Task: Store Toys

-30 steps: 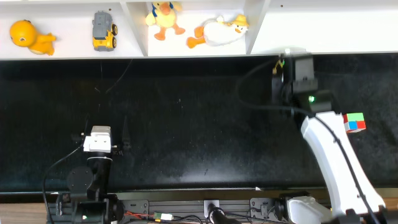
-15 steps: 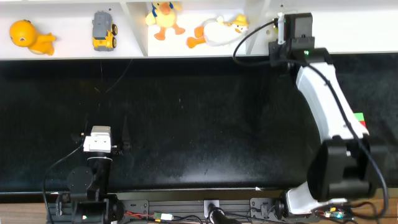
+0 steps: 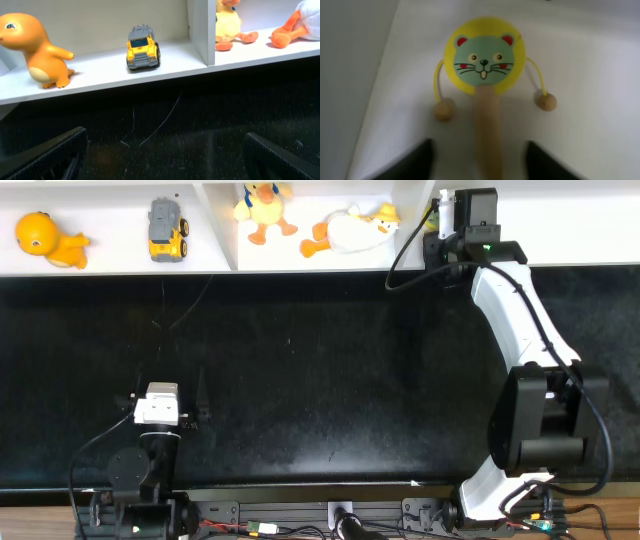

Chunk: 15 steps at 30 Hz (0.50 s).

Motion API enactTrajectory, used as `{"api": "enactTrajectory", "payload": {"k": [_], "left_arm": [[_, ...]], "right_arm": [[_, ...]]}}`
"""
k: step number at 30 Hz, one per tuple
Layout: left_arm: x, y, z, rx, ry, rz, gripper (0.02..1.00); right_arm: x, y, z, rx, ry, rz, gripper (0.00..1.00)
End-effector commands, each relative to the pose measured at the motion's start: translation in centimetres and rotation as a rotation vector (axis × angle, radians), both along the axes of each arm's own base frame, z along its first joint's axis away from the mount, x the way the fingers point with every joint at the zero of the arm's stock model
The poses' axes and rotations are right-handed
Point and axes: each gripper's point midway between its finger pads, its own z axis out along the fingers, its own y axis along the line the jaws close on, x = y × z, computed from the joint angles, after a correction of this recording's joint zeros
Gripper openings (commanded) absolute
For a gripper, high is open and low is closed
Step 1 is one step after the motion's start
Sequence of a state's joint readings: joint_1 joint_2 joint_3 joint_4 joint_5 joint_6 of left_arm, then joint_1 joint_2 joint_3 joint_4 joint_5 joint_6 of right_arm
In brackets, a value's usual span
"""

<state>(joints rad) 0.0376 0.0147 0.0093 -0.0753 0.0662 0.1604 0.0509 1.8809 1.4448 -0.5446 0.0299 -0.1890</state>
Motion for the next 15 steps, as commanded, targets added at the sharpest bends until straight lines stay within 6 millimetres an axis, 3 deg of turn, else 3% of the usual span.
{"api": "enactTrajectory", "payload": {"k": [1, 9, 15], "left_arm": [[-0.1, 0.0, 0.1, -0.007, -0.005, 0.003, 0.998], [-0.1, 0.0, 0.1, -0.007, -0.005, 0.003, 0.998], [-0.1, 0.0, 0.1, -0.007, -0.005, 0.003, 0.998]], "right_arm": [[0.3, 0.4, 0.0, 0.033, 0.011, -0.006, 0.998], [-2.5, -0.6, 2.6, -0.007, 0.011, -0.037, 0.993], [-9.1, -1.8, 3.3, -0.026, 0.02, -0.061, 0.996]]}}
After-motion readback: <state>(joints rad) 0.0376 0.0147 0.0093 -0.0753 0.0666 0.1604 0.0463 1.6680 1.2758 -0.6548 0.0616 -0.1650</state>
